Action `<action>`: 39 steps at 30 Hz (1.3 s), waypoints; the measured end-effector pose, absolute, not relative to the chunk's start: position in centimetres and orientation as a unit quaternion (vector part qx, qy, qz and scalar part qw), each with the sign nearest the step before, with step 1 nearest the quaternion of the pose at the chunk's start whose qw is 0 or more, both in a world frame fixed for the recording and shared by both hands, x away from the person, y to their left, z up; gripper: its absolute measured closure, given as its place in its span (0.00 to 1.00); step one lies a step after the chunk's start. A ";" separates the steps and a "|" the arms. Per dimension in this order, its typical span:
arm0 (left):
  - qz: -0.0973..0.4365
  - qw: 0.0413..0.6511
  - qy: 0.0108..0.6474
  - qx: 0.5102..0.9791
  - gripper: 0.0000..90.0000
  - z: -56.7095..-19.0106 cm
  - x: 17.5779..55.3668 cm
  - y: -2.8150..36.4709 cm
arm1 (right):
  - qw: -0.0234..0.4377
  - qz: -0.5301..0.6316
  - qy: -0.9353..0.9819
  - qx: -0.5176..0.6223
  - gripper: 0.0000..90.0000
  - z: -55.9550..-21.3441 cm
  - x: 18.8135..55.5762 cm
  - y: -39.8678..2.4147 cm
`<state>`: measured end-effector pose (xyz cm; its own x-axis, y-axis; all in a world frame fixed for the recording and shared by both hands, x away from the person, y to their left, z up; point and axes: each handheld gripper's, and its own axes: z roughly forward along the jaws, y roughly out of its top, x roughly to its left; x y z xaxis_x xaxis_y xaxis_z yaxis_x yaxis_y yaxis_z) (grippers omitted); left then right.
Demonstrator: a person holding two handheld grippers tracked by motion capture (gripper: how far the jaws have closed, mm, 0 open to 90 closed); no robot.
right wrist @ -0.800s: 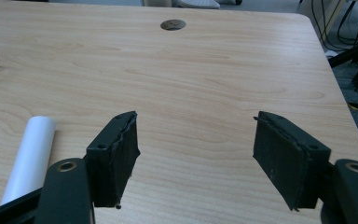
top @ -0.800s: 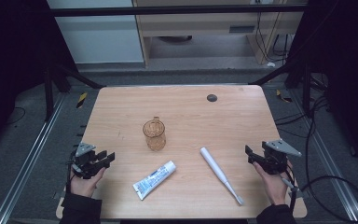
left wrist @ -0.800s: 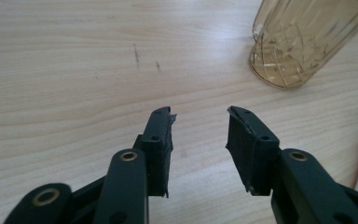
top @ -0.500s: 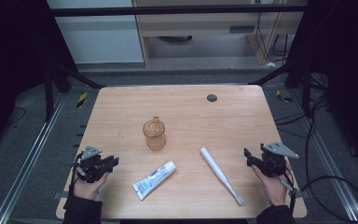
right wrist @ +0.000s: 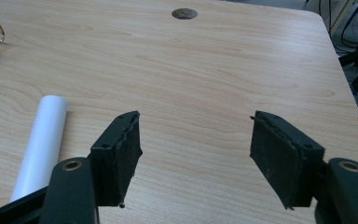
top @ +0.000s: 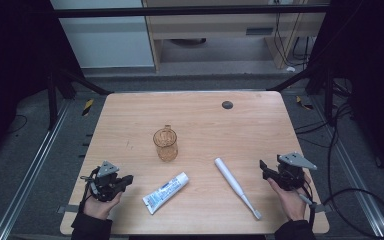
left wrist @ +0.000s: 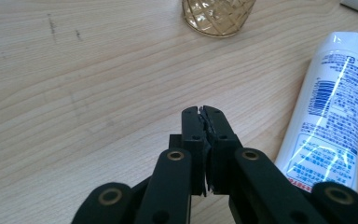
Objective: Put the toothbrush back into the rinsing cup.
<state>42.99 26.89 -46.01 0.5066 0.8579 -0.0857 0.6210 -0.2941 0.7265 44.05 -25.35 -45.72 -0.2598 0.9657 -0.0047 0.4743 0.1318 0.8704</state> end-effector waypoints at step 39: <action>0.185 0.363 0.482 0.775 0.99 -46.3 43.0 27.4 | 0.146 0.343 0.811 0.452 1.00 -47.8 40.3 -22.0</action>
